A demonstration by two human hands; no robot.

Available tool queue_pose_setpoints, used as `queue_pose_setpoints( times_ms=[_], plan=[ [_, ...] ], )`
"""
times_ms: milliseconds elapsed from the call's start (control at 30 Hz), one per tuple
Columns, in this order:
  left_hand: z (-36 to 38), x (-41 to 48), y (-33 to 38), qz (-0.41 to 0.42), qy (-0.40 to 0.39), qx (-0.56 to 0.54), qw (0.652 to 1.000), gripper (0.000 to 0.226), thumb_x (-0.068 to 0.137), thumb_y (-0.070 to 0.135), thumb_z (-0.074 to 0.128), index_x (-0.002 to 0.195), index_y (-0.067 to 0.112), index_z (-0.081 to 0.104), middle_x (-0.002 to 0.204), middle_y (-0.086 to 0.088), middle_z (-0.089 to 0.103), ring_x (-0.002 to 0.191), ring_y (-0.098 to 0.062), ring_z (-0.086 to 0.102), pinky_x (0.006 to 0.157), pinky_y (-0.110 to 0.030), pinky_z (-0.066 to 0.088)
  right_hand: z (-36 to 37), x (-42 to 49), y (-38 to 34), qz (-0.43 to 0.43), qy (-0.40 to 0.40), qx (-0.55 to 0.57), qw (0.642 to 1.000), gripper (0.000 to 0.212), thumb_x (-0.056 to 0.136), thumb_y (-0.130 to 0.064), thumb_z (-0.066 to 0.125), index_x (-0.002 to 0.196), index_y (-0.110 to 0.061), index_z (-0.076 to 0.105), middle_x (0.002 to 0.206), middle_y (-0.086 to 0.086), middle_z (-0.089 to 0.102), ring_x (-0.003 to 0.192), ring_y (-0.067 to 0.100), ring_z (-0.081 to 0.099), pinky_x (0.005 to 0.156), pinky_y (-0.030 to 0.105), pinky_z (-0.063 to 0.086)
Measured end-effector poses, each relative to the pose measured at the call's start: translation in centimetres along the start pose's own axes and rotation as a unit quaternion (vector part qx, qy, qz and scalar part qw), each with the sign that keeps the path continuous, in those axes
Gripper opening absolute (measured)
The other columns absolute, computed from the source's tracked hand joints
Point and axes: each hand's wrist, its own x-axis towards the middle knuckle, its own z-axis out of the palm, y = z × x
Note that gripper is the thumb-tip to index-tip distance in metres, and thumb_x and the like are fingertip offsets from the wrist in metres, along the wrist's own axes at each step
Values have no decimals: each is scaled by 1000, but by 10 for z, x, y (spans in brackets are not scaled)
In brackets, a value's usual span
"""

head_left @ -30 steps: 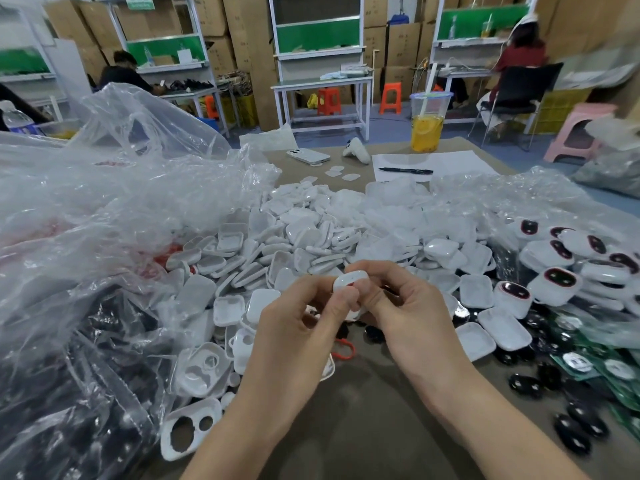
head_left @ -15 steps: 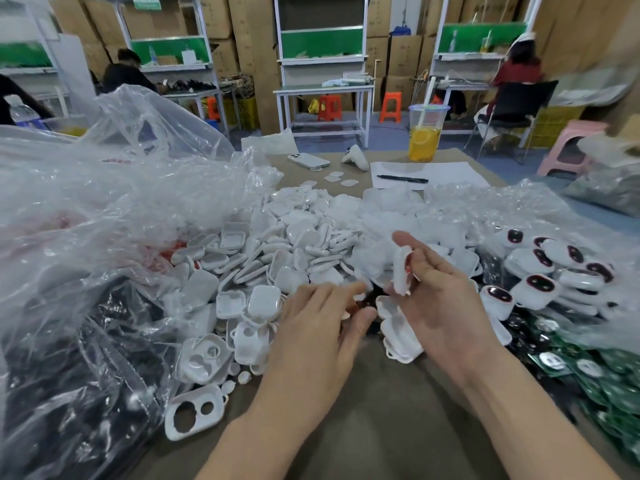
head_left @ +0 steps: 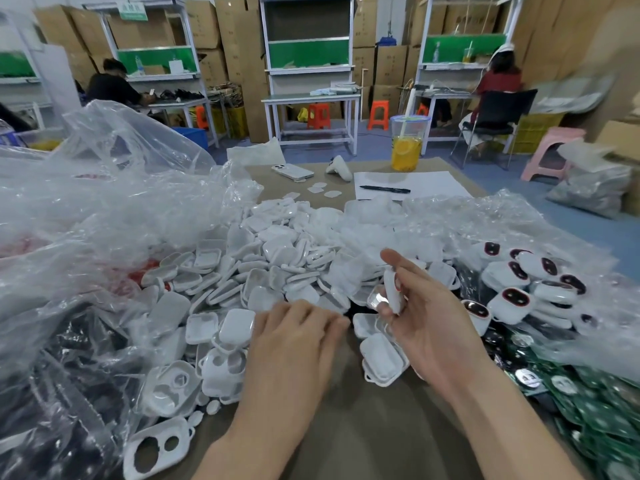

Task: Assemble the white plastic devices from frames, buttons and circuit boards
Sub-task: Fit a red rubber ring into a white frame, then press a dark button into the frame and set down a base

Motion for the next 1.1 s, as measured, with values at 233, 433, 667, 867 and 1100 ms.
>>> queue_pose_setpoints(
  times_ms=[233, 433, 667, 867, 1100],
  plan=[
    [-17, 11, 6, -230, -33, -520, 822, 25, 94, 42, 56, 100, 29, 77, 75, 3, 64, 67, -17, 58, 54, -34, 42, 10, -4, 20, -49, -33, -177, 982, 13, 70, -26, 82, 76, -33, 72, 50, -6, 37, 42, 11, 32, 42, 21, 32],
    [-21, 10, 3, -238, -42, -548, 801, 25, 100, 21, 55, 101, 34, 77, 81, -4, 70, 75, -17, 66, 56, -34, 44, 16, -13, 30, -25, -79, -249, 965, 14, 78, -41, 68, 85, -30, 72, 57, -2, 43, 41, 8, 31, 40, 20, 30],
    [-19, 9, 1, -235, -40, -554, 797, 16, 91, 30, 65, 101, 35, 77, 78, -5, 72, 74, -15, 71, 55, -31, 47, 18, -11, 33, -19, -76, -255, 964, 21, 95, -41, 63, 78, -32, 72, 58, -8, 51, 45, 8, 36, 41, 23, 36],
    [-17, 7, 1, -221, -28, -544, 809, 16, 93, 29, 67, 104, 38, 75, 75, -2, 68, 71, -16, 66, 52, -30, 47, 22, -12, 34, -1, -77, -202, 976, 42, 82, -63, 57, 79, -24, 70, 66, 2, 57, 46, 13, 50, 39, 23, 34],
    [-21, 2, 0, -204, -34, -541, 815, 16, 97, 28, 64, 104, 35, 76, 81, -1, 69, 72, -22, 63, 54, -31, 47, 20, -10, 36, -16, -1, -206, 978, 68, 85, -70, 45, 101, -6, 61, 67, 13, 71, 46, 18, 62, 33, 23, 37]
  ],
)
